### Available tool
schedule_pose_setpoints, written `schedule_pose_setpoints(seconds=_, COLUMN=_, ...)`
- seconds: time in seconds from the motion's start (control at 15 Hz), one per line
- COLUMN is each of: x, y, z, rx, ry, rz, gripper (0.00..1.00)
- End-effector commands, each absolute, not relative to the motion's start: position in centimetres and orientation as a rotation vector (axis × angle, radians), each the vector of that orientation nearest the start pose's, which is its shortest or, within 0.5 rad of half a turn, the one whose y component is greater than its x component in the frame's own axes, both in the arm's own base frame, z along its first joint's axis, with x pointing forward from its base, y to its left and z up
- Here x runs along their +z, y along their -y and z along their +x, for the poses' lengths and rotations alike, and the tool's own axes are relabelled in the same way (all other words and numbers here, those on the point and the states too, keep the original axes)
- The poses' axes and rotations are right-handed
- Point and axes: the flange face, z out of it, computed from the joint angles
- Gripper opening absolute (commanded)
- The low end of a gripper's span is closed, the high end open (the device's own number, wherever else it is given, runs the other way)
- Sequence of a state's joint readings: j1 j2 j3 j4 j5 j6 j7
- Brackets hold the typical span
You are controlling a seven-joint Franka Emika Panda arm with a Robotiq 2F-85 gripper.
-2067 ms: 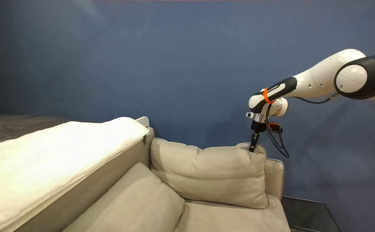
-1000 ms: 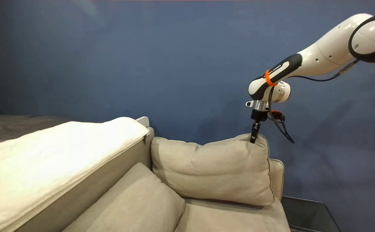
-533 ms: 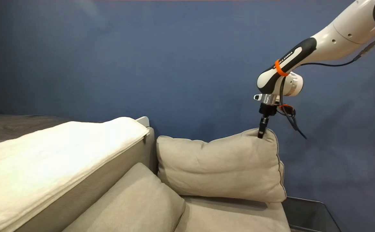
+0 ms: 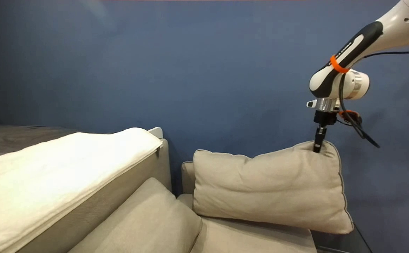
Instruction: Move the pillow on the right to the left
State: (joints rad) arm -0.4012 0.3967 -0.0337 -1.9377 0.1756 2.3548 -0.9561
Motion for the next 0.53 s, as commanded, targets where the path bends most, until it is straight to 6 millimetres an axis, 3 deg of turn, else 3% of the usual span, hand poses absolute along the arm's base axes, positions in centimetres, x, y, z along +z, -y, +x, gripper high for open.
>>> schedule_pose_setpoints(seconds=0.0, x=31.3, y=27.6, z=50.3, rx=-0.12, ry=0.533, rz=-3.01, gripper=0.03)
schedule_pose_setpoints(seconds=0.27, x=30.3, y=28.2, z=47.7, rx=-0.035, ry=0.496, rz=-2.931, gripper=0.03)
schedule_pose_setpoints(seconds=0.47, x=28.7, y=26.3, z=47.7, rx=-0.049, ry=0.523, rz=-2.754, gripper=0.03)
